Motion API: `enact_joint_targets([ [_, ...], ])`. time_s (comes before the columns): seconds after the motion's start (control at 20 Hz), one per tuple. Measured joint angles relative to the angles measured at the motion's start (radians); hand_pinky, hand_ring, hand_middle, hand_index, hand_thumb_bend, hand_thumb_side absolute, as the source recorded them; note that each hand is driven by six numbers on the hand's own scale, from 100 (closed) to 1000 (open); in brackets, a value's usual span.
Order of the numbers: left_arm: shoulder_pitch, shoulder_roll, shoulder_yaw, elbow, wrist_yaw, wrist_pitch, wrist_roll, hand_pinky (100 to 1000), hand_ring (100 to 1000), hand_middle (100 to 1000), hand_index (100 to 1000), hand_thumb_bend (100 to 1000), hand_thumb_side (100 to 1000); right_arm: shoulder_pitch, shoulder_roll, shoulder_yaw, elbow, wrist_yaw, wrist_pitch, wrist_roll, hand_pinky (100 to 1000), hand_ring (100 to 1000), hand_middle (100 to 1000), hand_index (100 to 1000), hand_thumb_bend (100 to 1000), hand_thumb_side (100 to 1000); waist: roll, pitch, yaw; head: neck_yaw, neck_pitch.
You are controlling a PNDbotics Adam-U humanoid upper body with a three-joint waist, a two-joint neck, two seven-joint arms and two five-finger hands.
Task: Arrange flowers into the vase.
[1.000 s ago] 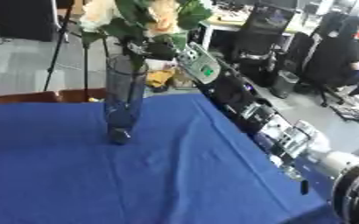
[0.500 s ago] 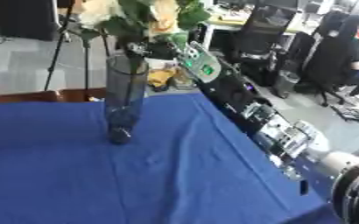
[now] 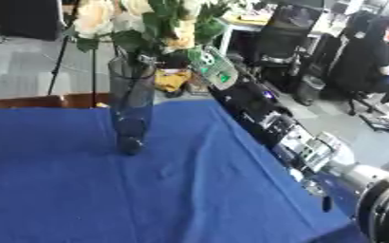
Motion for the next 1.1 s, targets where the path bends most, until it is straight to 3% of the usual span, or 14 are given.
enact_joint_targets([
  [0.1,0.0,0.0,0.0,0.0,0.0,0.0,0.0,501,539,595,819,360,941,0.002,0.0,-0.002,0.0,0.001,0.003,0.003,946,1000,721,812,123,802,-0.001,0.0,-0.002,0.0,0.0],
  [0.15,0.0,0.0,0.0,0.0,0.0,0.0,0.0,501,539,595,819,361,941,0.003,0.0,-0.002,0.0,0.002,0.004,0.004,955,1000,741,834,210,784,-0.003,0.0,-0.004,0.0,0.0],
  [0.3,-0.001,0.0,0.001,0.0,0.0,0.0,0.0,501,539,595,819,361,941,0.005,0.0,-0.002,0.0,0.008,0.006,0.014,955,1000,743,836,228,778,-0.007,0.0,-0.006,0.0,0.0],
  [0.35,-0.001,0.0,0.002,0.0,0.0,0.0,0.0,501,539,595,819,362,941,0.006,0.0,-0.002,-0.001,0.009,0.006,0.017,960,1000,763,887,358,723,-0.007,0.0,-0.007,0.0,0.0],
  [0.65,-0.001,0.0,0.005,0.005,0.0,0.0,0.0,502,539,595,819,362,940,0.007,0.0,-0.008,0.0,0.021,0.015,0.013,965,1000,789,928,470,690,-0.012,0.0,-0.011,0.002,-0.008],
  [1.1,-0.001,0.0,0.005,0.006,0.0,0.0,0.0,502,539,595,819,363,939,0.008,-0.001,-0.008,0.0,0.031,0.035,-0.02,969,1000,797,934,489,685,-0.012,0.0,-0.019,0.002,-0.008],
])
